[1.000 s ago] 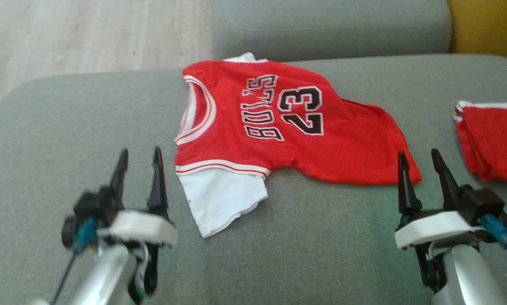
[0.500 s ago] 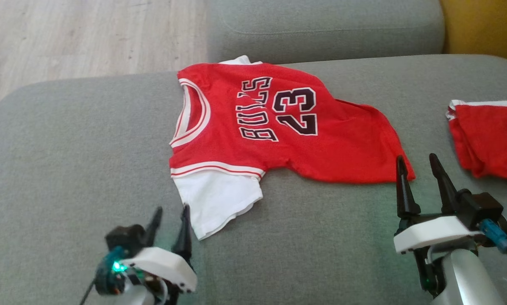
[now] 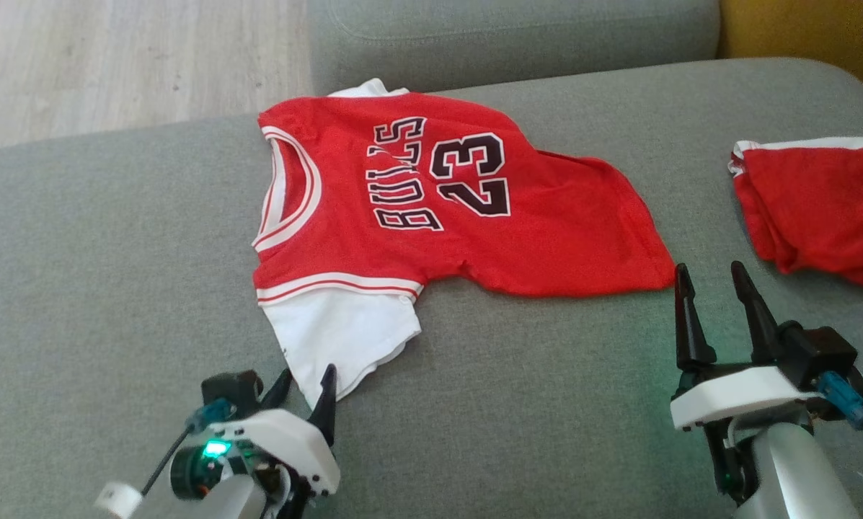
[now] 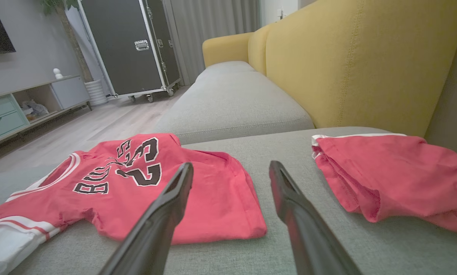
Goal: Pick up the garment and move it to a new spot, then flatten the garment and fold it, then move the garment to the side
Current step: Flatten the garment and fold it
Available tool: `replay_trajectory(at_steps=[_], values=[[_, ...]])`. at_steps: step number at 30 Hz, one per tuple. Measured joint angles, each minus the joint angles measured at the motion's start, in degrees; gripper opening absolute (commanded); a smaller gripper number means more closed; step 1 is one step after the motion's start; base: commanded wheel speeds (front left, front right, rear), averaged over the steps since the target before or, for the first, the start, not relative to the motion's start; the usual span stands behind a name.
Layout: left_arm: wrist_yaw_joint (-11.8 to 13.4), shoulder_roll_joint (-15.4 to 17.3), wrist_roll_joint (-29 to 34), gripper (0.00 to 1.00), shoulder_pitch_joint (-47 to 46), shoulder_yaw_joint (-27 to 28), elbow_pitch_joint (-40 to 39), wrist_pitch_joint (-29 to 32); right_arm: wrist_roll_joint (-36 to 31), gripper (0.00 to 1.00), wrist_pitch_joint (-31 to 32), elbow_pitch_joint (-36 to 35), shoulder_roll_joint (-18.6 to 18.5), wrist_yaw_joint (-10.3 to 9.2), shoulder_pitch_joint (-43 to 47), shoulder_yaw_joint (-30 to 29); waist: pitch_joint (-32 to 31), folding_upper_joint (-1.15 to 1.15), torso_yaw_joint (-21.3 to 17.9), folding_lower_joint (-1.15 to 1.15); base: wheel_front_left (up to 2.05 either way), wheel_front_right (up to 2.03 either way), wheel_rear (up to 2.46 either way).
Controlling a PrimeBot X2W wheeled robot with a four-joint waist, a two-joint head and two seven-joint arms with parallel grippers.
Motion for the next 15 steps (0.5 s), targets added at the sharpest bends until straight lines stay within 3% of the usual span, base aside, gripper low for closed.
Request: replay_trajectory(at_steps=[4, 5, 6, 11, 15], values=[[-0.9, 0.0, 0.2, 1.0, -2.1, -1.7, 0.4, 2.1, 0.1, 1.0, 0.0, 0.6, 0.0, 0.0, -0.5, -0.4, 1.3, 0.0, -0.8, 0.0, 0.0, 0.0, 0.0], [-1.0, 0.0, 0.2, 0.64, -2.5, -2.0, 0.5, 2.5, 0.1, 1.0, 0.0, 0.8, 0.0, 0.0, -0.8, -0.6, 1.6, 0.0, -0.9, 0.0, 0.0, 0.0, 0.0], [-1.4, 0.1, 0.3, 0.0, -2.9, -2.4, 0.5, 2.7, 0.1, 1.0, 0.0, 0.9, 0.0, 0.0, -1.0, -0.8, 1.8, 0.0, -1.0, 0.01, 0.0, 0.0, 0.0], [-2.4, 0.2, 0.7, 0.0, -3.3, -2.8, 0.9, 1.3, 0.0, 1.0, 0.0, 1.9, 0.0, 0.0, -1.4, -1.9, 2.2, 0.0, -1.3, 0.0, 0.0, 0.0, 0.0], [-1.6, 0.2, 1.4, 0.0, -3.4, -1.7, -0.3, -5.7, -1.0, 1.0, 0.0, 3.4, 0.0, 0.0, -1.8, -2.4, 2.1, 0.0, -1.0, 0.01, 0.0, 0.0, 0.0]])
